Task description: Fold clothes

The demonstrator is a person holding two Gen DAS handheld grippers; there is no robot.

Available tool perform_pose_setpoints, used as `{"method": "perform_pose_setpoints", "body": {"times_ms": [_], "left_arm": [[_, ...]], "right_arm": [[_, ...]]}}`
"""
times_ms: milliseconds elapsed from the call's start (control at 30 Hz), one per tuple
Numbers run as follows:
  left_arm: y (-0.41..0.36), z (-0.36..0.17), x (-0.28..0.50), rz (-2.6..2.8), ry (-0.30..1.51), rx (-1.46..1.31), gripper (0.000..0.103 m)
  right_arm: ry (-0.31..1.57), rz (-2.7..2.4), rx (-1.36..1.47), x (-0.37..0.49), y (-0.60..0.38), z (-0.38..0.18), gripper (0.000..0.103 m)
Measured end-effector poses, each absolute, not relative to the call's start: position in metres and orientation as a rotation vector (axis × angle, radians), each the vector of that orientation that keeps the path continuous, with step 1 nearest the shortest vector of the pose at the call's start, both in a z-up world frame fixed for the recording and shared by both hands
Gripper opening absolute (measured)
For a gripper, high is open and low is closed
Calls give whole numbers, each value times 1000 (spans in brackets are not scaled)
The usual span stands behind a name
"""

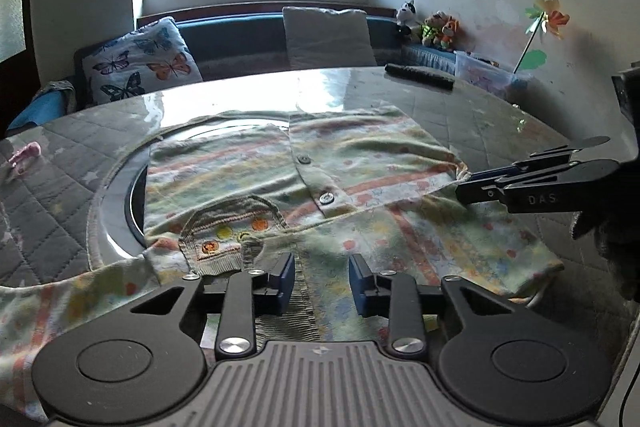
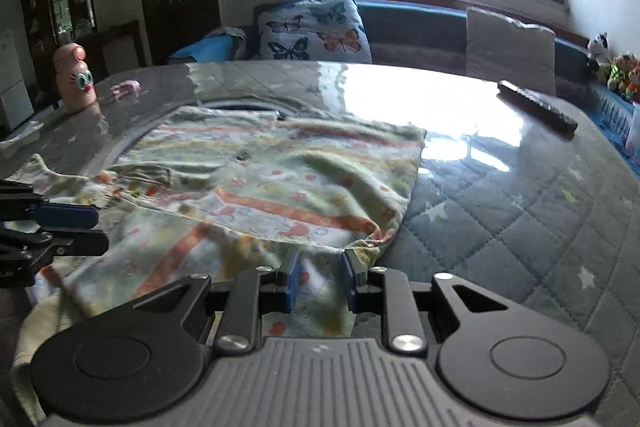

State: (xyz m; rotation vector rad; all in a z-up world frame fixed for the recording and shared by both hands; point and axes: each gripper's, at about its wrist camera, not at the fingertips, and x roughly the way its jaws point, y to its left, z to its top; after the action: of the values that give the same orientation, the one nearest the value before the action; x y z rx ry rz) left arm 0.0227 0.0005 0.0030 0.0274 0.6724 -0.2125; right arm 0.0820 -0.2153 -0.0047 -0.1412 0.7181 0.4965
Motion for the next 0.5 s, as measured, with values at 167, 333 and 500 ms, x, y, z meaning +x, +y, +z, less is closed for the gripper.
{"method": "perform_pose_setpoints", "body": {"times_ms": [167, 333, 500], "left_arm": [[6, -3, 26, -207, 693, 17, 27], [7, -5, 25, -203, 690, 25, 27], [14, -1, 21, -178, 688, 12, 27]], "right_arm": [[707, 504, -165, 77, -214, -1, 22], [688, 554, -181, 67, -204, 7, 22], [685, 629, -182, 53, -186, 12, 22]]}}
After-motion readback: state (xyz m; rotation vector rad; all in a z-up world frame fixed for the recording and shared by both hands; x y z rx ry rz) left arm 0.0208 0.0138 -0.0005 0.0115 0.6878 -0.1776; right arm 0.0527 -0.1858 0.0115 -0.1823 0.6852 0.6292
